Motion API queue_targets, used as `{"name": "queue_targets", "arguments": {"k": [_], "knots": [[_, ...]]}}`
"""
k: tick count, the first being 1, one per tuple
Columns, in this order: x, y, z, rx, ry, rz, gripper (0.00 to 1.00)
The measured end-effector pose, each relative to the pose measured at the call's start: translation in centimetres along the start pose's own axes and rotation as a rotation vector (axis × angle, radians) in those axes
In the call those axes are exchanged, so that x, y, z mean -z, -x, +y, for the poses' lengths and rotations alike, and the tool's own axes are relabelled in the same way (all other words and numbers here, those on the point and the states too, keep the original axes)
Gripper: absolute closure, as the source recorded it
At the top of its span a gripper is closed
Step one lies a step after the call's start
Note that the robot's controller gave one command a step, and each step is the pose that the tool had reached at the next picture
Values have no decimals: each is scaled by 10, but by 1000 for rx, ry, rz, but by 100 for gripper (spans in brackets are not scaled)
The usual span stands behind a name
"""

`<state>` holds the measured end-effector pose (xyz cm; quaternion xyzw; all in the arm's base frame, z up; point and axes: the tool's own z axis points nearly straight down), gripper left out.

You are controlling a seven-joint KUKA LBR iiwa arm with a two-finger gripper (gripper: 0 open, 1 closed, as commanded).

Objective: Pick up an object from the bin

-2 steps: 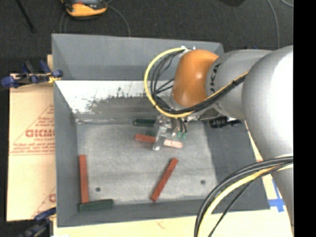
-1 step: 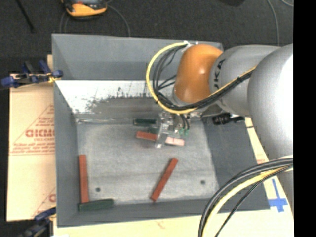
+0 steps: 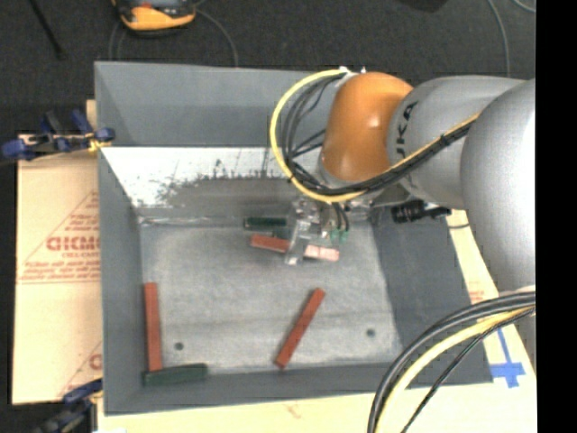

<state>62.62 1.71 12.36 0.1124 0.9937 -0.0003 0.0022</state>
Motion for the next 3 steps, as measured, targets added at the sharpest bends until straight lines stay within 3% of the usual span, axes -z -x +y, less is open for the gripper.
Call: {"name": "queue_targets", "arguments": {"k": [3], "knots": [[32, 1, 0, 1, 1, -2, 100]]}}
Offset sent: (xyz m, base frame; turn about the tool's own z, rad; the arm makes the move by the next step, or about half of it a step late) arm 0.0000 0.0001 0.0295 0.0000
